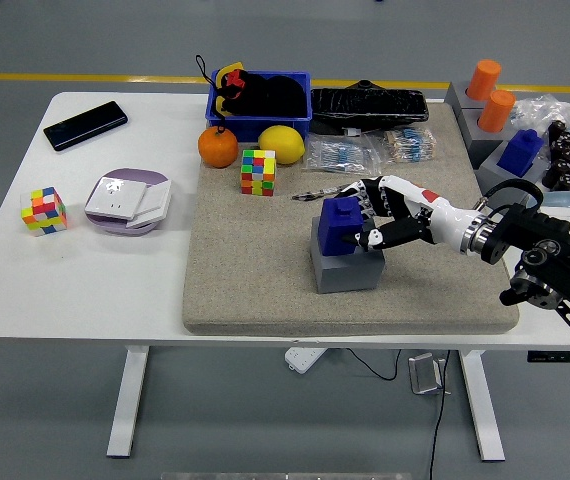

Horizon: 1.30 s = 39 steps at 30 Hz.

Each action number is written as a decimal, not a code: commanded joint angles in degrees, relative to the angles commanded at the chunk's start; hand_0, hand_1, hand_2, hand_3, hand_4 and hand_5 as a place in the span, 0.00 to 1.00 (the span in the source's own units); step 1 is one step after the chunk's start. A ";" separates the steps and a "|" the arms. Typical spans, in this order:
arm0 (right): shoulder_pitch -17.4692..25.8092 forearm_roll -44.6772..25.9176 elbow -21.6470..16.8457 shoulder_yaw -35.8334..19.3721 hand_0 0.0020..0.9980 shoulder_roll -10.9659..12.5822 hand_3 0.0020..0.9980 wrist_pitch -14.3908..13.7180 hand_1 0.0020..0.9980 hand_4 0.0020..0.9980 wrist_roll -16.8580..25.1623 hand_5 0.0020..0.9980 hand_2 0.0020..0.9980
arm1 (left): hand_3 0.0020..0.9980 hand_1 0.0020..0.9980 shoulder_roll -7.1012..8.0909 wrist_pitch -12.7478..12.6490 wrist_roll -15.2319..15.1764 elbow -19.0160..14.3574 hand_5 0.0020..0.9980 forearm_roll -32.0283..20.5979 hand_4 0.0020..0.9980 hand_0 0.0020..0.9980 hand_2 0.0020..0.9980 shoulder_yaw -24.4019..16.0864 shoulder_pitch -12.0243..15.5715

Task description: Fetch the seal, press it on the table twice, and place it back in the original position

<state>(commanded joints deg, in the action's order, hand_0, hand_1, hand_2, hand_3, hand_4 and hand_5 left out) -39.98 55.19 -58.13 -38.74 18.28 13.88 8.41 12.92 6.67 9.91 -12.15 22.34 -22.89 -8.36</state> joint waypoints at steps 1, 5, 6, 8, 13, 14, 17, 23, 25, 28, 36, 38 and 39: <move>-0.02 0.03 -0.01 -0.08 0.65 0.09 0.55 0.02 0.52 0.74 -0.01 0.00 0.51 | 0.76 0.70 0.01 0.01 0.00 -0.01 0.29 0.00 0.70 0.72 0.68 -0.01 0.03; -0.15 0.02 -0.01 -0.22 0.65 0.54 0.55 0.18 0.52 0.74 -0.16 0.00 0.51 | 0.76 0.70 -0.16 0.04 -0.03 -0.10 0.29 0.30 0.70 0.72 0.68 -0.62 0.10; -0.20 -0.09 -0.03 -0.26 0.65 0.65 0.55 0.20 0.52 0.74 -0.19 0.00 0.51 | 0.76 0.70 -0.19 0.06 -0.02 -0.10 0.29 0.31 0.70 0.72 0.68 -0.69 0.09; -0.27 -0.12 -0.14 -0.36 0.65 0.83 0.55 0.18 0.52 0.74 -0.21 0.00 0.51 | 0.76 0.70 -0.24 0.07 0.00 -0.08 0.29 0.33 0.70 0.72 0.68 -0.69 0.12; 0.00 0.06 -0.11 -0.45 0.65 0.90 0.55 0.23 0.52 0.74 -0.04 0.00 0.51 | 0.76 0.70 -0.36 0.09 0.03 -0.05 0.29 0.30 0.70 0.72 0.68 -0.62 0.27; 0.00 0.11 -0.03 -0.37 0.65 0.95 0.55 0.25 0.52 0.74 -0.02 0.00 0.51 | 0.76 0.70 -0.35 0.09 0.02 -0.07 0.29 0.38 0.70 0.72 0.68 -0.71 0.25; -0.35 0.38 0.51 0.34 0.65 1.07 0.55 0.28 0.52 0.74 0.12 0.00 0.51 | 0.76 0.70 -0.35 0.10 0.01 -0.08 0.29 0.35 0.70 0.72 0.68 -0.67 0.13; -1.11 0.06 2.00 1.65 0.65 1.15 0.54 0.84 0.52 0.75 0.96 0.00 0.51 | 0.76 0.70 -0.31 0.09 -0.01 -0.03 0.29 0.23 0.70 0.72 0.68 -0.50 0.01; -1.22 0.09 2.26 1.83 0.65 1.13 0.54 0.78 0.52 0.75 1.16 0.00 0.51 | 0.76 0.70 -0.27 0.07 -0.03 -0.02 0.29 0.24 0.70 0.72 0.68 -0.54 0.02; -1.48 0.26 2.28 1.84 0.65 1.17 0.54 0.63 0.52 0.75 1.14 0.00 0.51 | 0.76 0.70 -0.23 0.06 -0.06 -0.02 0.29 0.29 0.70 0.72 0.68 -0.61 -0.03; -1.40 1.10 2.66 1.45 0.65 0.48 0.54 -0.49 0.52 0.75 1.75 0.00 0.50 | 0.76 0.70 -0.49 0.13 -0.06 0.00 0.29 0.50 0.70 0.72 0.68 -1.18 -0.14; -1.65 1.25 2.71 1.15 0.65 0.24 0.54 -0.65 0.52 0.75 1.75 0.00 0.50 | 0.76 0.70 -0.45 0.14 -0.07 0.01 0.29 0.51 0.70 0.72 0.68 -1.15 -0.14; -1.73 1.31 2.71 1.06 0.65 0.17 0.54 -0.65 0.52 0.75 1.73 0.00 0.50 | 0.76 0.70 -0.43 0.14 -0.08 0.02 0.29 0.51 0.70 0.72 0.68 -1.13 -0.14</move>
<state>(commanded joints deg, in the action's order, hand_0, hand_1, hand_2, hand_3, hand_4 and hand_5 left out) -41.72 56.50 -55.42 -37.68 18.45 13.23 10.14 12.49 6.80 9.84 -12.13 22.85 -24.02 -8.49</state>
